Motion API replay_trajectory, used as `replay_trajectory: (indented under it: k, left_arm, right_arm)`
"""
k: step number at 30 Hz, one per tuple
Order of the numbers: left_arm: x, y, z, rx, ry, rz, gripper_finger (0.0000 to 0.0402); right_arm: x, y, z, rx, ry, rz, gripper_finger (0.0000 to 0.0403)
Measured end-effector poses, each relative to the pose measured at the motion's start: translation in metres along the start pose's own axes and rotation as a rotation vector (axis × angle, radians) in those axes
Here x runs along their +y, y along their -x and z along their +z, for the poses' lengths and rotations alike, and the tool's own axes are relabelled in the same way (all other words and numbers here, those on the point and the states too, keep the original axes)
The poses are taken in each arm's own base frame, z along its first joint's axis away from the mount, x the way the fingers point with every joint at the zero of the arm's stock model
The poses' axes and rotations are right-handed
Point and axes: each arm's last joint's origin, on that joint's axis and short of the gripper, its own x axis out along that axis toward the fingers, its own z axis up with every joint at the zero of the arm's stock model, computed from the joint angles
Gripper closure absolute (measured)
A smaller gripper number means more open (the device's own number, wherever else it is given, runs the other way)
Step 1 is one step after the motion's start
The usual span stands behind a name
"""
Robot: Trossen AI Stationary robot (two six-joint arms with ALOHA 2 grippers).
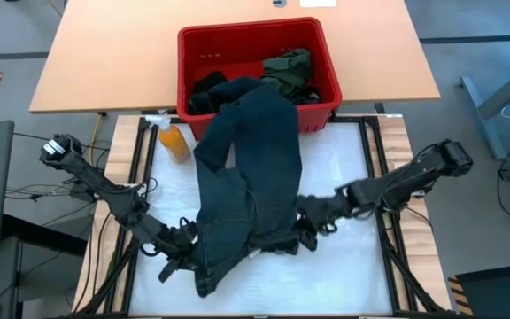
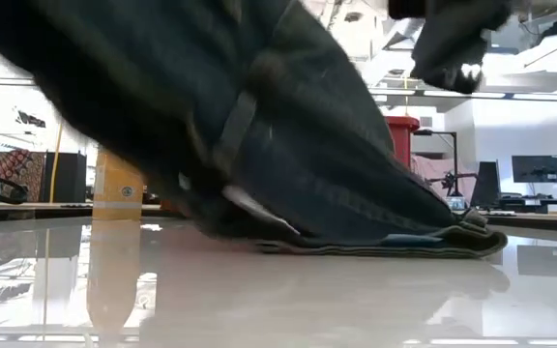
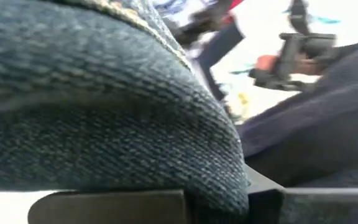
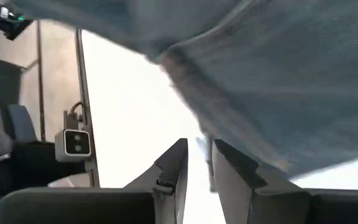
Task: Fold Laundry from Bin
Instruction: Remove the dark blue pants from the red bin
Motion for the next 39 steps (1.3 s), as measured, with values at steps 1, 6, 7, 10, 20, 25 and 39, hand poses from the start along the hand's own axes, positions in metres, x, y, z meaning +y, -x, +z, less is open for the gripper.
replay_trajectory:
  k: [1,6,7,10,20,25,39]
  left_arm:
    - [0.002,0.000,-0.001,0.004,0.007,0.025,0.0397]
    - [0.009,0.000,-0.003,0.027,0.023,0.098,0.0397]
    - [0.011,0.000,-0.003,0.033,0.032,0.108,0.0397]
    - [0.018,0.001,-0.005,0.085,0.065,0.155,0.0397]
    - [0.030,0.002,-0.027,0.283,0.269,0.276,0.0397]
    - [0.028,-0.011,-0.041,0.371,0.321,0.242,0.0397]
    - [0.030,-0.036,-0.071,0.534,0.354,0.199,0.0397]
  right_arm:
    - [-0.001,-0.007,-0.008,-0.012,-0.005,0.008,0.0301]
    - [-0.023,-0.044,-0.038,-0.066,-0.045,-0.049,0.0301]
    - [-0.029,-0.051,-0.044,-0.065,-0.061,-0.099,0.0301]
    - [-0.045,-0.069,-0.060,-0.043,-0.116,-0.215,0.0301]
    - [0.001,-0.107,-0.104,0.210,-0.228,0.089,0.0341]
    - [0.008,-0.097,-0.114,0.336,-0.307,0.104,0.0355]
    - [0.019,-0.004,-0.041,-0.144,-0.073,0.210,0.0371]
